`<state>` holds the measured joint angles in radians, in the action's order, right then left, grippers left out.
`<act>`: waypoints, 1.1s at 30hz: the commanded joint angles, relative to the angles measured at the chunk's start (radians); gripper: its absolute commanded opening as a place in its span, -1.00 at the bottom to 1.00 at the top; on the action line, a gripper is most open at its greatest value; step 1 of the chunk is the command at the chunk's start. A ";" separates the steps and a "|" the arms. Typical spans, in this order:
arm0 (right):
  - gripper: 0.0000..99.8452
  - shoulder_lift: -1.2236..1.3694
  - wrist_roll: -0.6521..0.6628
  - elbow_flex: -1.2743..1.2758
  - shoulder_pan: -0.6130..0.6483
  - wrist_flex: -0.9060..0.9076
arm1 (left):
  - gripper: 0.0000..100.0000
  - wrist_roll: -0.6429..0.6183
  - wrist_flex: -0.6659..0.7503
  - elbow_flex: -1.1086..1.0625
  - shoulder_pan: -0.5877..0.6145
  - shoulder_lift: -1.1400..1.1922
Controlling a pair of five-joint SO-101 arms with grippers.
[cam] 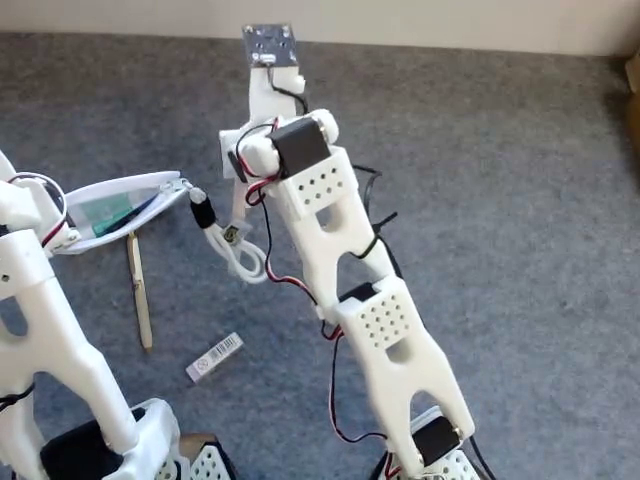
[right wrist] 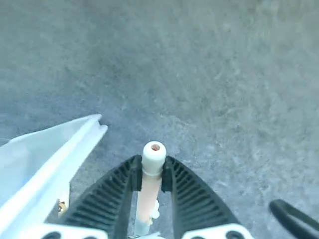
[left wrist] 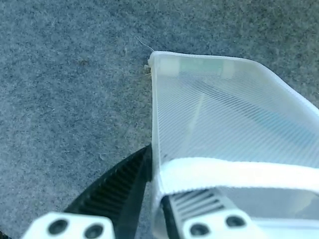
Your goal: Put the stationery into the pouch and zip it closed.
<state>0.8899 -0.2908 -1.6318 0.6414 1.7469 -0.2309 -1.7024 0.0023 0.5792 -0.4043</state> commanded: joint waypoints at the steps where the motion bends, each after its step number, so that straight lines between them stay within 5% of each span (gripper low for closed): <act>1: -0.99 -0.136 0.046 -0.114 -0.013 0.021 | -0.99 -0.003 0.035 0.007 0.008 -0.007; 15: -0.99 -0.438 0.057 -0.077 -0.110 0.022 | -0.99 -0.008 0.035 0.008 0.008 -0.007; 26: -0.99 -0.875 0.060 0.518 -0.044 0.015 | -0.99 -0.009 0.035 0.008 0.008 -0.007; 33: -0.99 -1.032 0.060 0.684 0.013 0.013 | -0.99 -0.009 0.035 0.007 0.008 -0.007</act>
<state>-0.0522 -0.2447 -0.9582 0.6276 1.7499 -0.2309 -1.6886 0.0023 0.5792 -0.4043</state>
